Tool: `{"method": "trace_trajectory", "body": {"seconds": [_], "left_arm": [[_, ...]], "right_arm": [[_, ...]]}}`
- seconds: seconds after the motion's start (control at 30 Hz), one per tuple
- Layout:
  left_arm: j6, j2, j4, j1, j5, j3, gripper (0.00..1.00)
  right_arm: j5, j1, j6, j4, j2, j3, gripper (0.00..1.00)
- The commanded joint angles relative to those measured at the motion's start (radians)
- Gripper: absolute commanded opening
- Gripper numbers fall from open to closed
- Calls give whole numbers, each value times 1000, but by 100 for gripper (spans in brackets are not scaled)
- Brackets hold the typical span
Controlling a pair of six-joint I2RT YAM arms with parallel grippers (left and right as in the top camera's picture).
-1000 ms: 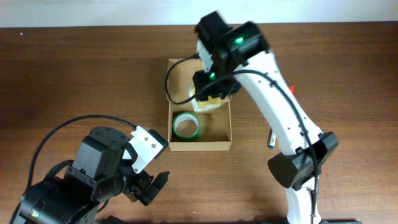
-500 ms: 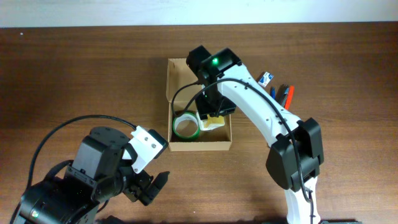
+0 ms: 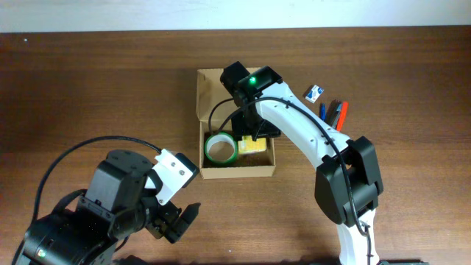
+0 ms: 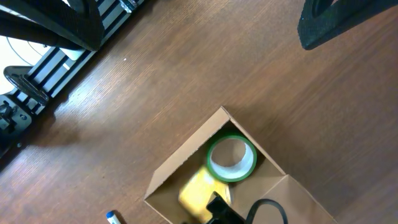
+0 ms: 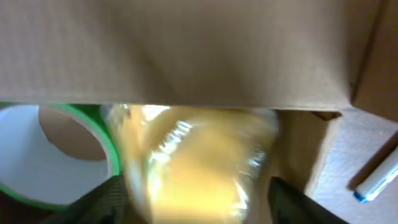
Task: Pack container
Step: 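Release the pad and lift the right gripper toward the stapler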
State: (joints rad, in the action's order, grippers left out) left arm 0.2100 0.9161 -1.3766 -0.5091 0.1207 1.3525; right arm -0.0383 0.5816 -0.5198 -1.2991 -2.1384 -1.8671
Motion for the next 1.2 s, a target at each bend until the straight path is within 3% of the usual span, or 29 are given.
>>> {"method": "trace_trajectory", "body": {"seconds": [0.0,0.33,0.47,0.87,1.17], "left_arm": [[16,-2,3,3,14,13,100],[16,-1,3,3,14,13,100],[16,-1,3,3,14,13,100],[16,-2,3,3,14,13,100],[16,-2,3,3,14,13,100]], "right_arm": [[-29,1,-13,3,22,5,81],[-14,1,-12,-6,23,4,81],[17,1,23,-30,36,-19,73],[113,-14,174,-123,163,-278,72],[103,-148,186,-165,262,-332,72]]}}
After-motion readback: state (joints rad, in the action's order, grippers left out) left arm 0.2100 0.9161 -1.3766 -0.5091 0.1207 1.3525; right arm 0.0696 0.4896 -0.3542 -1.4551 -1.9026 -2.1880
